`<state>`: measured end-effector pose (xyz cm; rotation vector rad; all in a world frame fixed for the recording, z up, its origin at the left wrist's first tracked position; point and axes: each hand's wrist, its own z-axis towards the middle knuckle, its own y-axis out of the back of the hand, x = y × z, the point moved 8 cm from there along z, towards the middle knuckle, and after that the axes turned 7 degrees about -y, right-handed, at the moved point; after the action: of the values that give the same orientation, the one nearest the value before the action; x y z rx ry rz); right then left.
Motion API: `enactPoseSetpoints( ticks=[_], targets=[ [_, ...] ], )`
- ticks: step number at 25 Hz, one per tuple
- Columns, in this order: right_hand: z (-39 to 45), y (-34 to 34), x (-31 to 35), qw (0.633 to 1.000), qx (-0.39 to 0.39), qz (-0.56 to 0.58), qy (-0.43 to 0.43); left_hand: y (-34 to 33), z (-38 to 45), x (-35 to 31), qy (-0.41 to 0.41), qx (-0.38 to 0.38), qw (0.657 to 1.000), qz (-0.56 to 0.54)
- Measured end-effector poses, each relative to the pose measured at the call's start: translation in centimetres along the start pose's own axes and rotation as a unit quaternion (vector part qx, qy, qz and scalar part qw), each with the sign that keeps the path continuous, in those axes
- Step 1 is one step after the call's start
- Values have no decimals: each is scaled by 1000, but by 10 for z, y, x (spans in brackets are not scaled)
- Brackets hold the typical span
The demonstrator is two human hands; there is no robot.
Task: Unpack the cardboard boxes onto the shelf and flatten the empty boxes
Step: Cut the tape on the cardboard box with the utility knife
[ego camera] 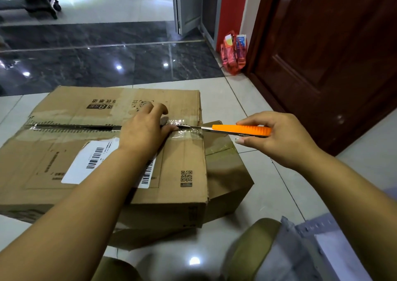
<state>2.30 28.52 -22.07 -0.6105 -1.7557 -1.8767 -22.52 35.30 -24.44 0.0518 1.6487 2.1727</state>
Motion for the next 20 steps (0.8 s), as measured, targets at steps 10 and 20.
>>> enactPoseSetpoints(
  ticks=[10,20],
  targets=[
    [-4,-19,-2,997,-16,-39,64,0,-2,-12,-115,-69,988,81],
    [-11,-35,5,978,-110,-133,118,2,-6,-18,-111,-57,987,97]
  ],
)
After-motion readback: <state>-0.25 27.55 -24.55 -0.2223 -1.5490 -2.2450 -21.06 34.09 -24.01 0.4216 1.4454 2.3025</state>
